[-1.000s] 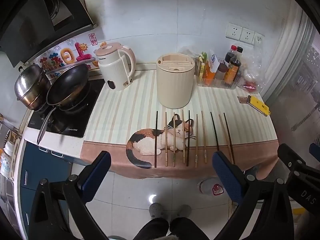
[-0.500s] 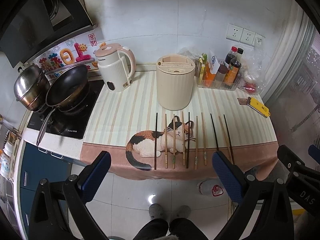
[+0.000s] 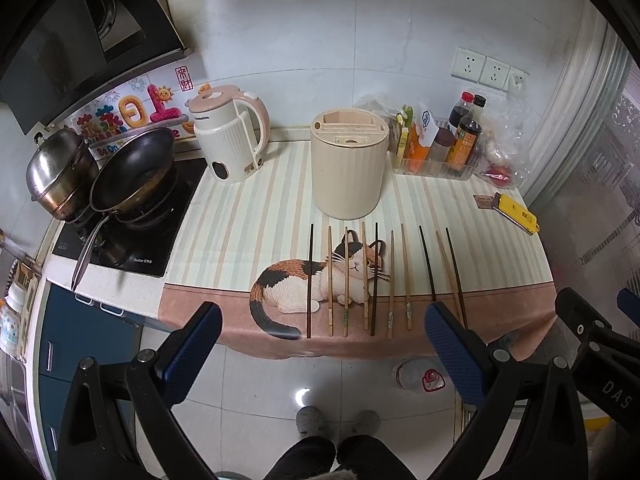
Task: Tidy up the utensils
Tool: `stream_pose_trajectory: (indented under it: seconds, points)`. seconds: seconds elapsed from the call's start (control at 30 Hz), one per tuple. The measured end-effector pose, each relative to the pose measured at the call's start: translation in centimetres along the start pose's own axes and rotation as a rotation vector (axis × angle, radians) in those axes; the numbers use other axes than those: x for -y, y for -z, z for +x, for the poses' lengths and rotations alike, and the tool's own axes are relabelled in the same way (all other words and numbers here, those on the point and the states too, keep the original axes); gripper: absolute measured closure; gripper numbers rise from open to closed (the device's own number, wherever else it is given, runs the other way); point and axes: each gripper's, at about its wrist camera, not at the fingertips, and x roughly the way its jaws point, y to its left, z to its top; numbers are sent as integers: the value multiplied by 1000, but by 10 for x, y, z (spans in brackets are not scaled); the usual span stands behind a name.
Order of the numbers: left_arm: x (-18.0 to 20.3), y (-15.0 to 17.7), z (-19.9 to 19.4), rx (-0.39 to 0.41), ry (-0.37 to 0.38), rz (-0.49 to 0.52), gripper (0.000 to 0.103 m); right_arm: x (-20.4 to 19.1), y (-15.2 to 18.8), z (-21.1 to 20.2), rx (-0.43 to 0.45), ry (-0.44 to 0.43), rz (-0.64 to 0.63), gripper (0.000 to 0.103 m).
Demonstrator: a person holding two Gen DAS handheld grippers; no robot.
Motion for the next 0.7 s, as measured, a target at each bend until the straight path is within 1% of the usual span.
stream_pose_trajectory:
  seconds: [0.13,0.17,0.27,0.7]
  points:
    - [1,0,0,2,1,0,0,-4,-2,4,4,0,1,0]
    - [1,0,1,2,1,0,0,3,-6,6,4,-1,4,0]
    - [1,0,0,3,2,0,0,4,-8,6,11,-1,6,0]
    - [3,0,0,6,2,-2,0,4,-5,2,20,2,6,0]
